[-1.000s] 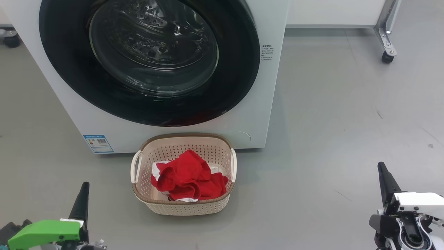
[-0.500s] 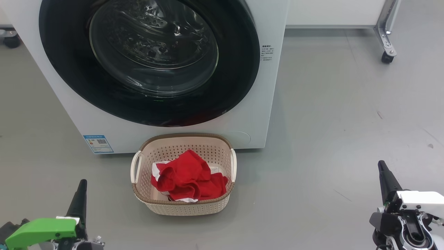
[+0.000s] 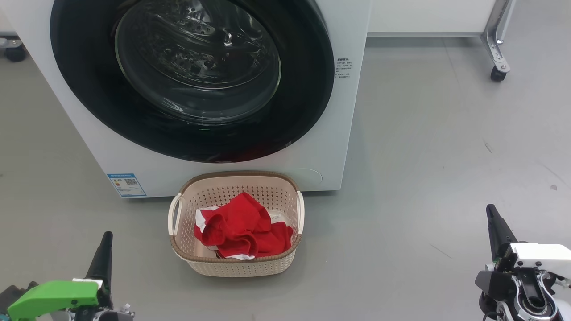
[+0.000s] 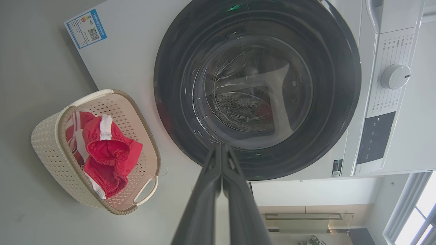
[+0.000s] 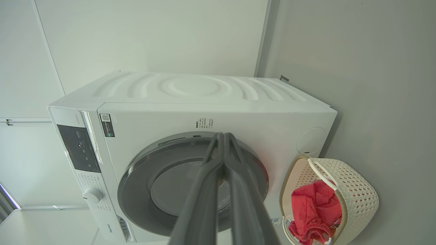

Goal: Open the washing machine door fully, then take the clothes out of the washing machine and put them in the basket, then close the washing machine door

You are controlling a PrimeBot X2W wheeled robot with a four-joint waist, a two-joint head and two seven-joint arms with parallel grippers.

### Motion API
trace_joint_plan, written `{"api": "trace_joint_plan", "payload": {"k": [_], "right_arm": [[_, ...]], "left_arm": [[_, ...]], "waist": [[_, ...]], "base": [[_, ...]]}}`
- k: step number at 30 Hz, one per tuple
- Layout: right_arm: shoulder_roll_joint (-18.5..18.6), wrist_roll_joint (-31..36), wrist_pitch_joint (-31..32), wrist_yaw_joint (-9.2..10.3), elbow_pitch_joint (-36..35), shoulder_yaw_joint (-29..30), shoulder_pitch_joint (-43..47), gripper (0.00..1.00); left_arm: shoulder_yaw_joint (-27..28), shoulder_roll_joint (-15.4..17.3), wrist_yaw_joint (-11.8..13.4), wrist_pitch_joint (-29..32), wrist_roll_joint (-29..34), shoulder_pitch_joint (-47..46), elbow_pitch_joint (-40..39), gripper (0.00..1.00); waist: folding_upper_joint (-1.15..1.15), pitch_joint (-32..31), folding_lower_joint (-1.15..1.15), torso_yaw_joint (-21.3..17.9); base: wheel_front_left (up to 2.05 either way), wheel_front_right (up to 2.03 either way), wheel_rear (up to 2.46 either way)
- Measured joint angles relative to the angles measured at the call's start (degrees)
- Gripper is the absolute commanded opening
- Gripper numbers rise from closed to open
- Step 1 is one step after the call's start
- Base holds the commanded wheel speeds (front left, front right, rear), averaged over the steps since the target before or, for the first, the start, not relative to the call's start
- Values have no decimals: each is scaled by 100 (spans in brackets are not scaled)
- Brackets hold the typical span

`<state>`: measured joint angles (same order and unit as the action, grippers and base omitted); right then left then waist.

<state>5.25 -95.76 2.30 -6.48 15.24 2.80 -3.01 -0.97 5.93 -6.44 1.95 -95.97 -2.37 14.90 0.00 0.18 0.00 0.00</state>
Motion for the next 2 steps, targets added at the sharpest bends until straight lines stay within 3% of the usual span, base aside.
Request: {"api": "trace_joint_plan", "payload": {"k": [2], "right_arm": [[0,0,1,0,2,1,-1,0]], "left_arm": [[1,0,-2,0,0,-1,3,0]], "waist": [[0,0,0,0]], "base": [[0,0,0]]}}
